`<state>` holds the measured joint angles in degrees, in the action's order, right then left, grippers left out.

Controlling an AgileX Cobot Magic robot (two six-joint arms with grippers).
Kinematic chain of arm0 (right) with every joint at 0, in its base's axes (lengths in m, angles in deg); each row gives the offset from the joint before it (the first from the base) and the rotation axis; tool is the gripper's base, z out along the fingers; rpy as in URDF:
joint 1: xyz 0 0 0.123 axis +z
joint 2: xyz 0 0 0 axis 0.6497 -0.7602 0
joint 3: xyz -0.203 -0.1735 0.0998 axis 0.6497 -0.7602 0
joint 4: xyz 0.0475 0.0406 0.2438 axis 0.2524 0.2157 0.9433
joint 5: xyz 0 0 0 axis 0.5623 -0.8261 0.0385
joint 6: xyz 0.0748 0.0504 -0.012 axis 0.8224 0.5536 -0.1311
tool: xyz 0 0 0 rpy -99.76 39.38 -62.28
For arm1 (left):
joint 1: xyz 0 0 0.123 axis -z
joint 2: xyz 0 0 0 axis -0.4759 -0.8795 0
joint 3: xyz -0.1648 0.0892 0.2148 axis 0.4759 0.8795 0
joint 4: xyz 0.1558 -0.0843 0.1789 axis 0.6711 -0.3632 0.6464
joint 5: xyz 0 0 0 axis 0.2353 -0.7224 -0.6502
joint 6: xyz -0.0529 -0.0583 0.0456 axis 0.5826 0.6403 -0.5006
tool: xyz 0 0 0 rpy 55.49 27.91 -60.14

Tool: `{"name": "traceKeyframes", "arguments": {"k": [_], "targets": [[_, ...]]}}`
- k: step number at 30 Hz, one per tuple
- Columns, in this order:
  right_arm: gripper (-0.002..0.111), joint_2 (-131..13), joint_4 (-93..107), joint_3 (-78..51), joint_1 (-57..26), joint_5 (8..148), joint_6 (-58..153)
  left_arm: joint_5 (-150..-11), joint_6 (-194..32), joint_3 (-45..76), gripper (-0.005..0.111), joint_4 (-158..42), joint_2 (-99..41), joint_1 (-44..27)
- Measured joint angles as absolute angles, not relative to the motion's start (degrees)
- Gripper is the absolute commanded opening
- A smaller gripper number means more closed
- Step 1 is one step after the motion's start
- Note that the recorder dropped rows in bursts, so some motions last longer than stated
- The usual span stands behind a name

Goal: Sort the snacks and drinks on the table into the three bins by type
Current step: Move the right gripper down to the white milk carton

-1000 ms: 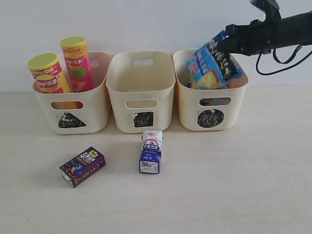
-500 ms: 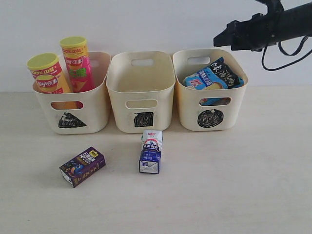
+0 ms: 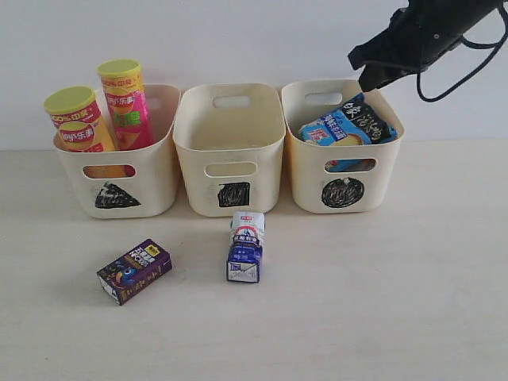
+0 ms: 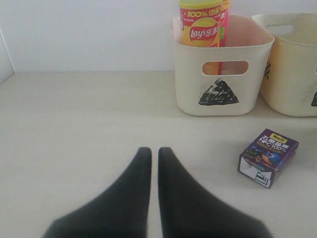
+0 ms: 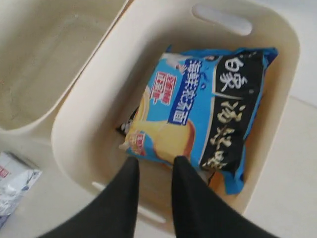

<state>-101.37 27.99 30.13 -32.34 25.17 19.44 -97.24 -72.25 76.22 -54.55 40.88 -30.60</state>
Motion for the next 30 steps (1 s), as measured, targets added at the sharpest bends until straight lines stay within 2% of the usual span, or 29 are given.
{"name": "traceKeyframes", "arguments": {"k": [2,10,22,30], "targets": [[0.0,-101.2,26.6,30.1,-31.6,22.3,23.0,-97.2,-72.3,76.2,0.004,-54.6,40.9,-30.6],[0.0,-98.5,23.2,27.7,-29.2,14.1,30.3,-97.2,-72.3,76.2,0.004,-54.6,40.9,-30.6],[0.0,-85.5,18.1,2.0,-16.6,28.5,36.7,-97.2,-72.3,76.2,0.004,-54.6,40.9,-30.6],[0.0,-85.2,10.9,-1.0,-3.7,30.9,43.7,-97.2,-72.3,76.2,0.004,-54.6,40.9,-30.6]]}}
